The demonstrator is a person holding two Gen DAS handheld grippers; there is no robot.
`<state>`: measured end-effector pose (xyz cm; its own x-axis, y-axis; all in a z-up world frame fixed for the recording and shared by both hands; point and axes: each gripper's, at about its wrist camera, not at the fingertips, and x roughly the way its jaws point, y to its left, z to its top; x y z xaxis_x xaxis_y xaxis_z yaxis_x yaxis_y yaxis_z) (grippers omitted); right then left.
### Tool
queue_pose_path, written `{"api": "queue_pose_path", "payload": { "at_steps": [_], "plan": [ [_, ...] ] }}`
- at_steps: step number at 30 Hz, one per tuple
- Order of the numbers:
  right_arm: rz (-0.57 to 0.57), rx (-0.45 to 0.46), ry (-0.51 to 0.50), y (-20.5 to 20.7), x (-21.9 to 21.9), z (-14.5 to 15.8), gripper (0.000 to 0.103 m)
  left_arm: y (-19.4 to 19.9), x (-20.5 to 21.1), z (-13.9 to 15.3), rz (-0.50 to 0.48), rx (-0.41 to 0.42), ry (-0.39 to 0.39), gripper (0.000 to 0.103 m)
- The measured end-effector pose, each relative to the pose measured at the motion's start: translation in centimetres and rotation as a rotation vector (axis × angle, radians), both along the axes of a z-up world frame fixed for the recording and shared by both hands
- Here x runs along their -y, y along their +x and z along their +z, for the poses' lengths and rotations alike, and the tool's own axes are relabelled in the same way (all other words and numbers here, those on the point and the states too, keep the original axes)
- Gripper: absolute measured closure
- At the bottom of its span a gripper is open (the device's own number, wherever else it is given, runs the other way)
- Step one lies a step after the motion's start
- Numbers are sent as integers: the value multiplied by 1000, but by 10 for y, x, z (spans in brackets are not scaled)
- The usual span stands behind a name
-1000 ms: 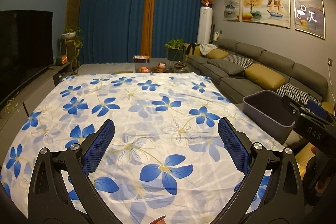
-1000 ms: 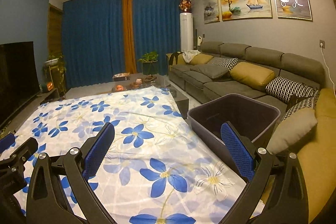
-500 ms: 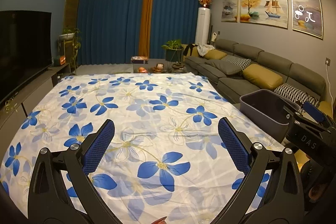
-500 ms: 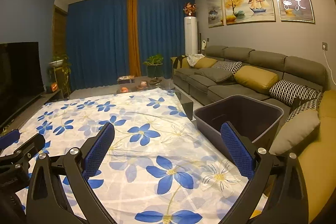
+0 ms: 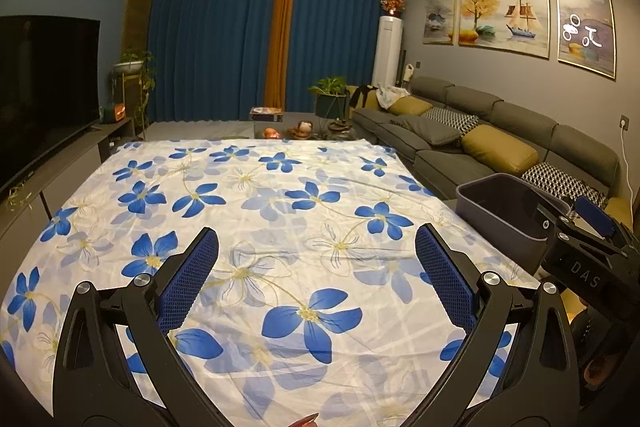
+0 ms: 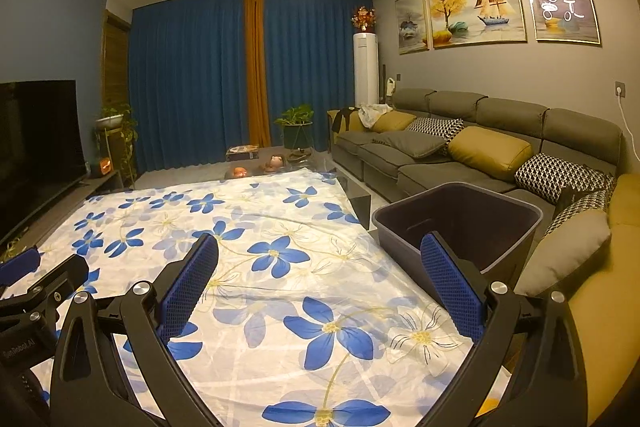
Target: Collect trash
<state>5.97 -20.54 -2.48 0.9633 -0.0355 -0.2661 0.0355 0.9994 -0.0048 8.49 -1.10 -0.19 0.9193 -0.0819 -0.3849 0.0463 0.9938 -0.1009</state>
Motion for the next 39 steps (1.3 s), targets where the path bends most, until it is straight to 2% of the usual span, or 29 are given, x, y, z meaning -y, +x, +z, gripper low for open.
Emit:
{"api": "queue_pose_path", "payload": {
  "at_steps": [39],
  "plan": [
    [4, 3, 4, 1, -2, 1, 6, 0, -1, 1, 4, 0, -1, 6]
  ]
}}
